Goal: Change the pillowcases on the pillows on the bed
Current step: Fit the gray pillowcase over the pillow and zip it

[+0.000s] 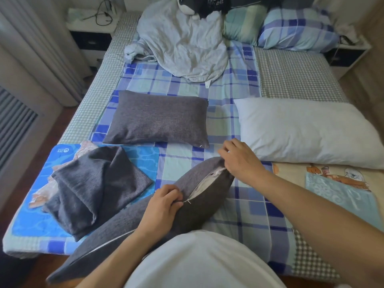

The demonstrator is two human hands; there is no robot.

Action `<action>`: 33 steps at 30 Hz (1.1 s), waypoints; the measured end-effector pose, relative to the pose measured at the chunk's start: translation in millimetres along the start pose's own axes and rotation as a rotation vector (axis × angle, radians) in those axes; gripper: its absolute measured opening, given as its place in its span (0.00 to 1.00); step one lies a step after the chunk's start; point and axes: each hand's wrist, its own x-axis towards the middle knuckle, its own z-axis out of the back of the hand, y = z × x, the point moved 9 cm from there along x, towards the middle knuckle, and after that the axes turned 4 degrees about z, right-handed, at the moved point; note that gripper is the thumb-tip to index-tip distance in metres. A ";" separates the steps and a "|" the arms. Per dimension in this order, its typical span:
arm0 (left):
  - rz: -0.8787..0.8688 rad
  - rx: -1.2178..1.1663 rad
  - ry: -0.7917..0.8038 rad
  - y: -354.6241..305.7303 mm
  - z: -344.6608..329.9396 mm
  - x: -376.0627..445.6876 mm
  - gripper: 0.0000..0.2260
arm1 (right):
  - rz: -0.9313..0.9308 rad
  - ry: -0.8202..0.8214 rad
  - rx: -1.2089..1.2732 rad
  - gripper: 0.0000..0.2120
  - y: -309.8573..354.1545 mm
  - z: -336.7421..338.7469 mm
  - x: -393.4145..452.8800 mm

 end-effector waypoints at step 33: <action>0.042 0.178 -0.019 -16.2 3.2 23.1 0.06 | -0.215 0.134 0.469 0.04 138.0 -2.1 -16.5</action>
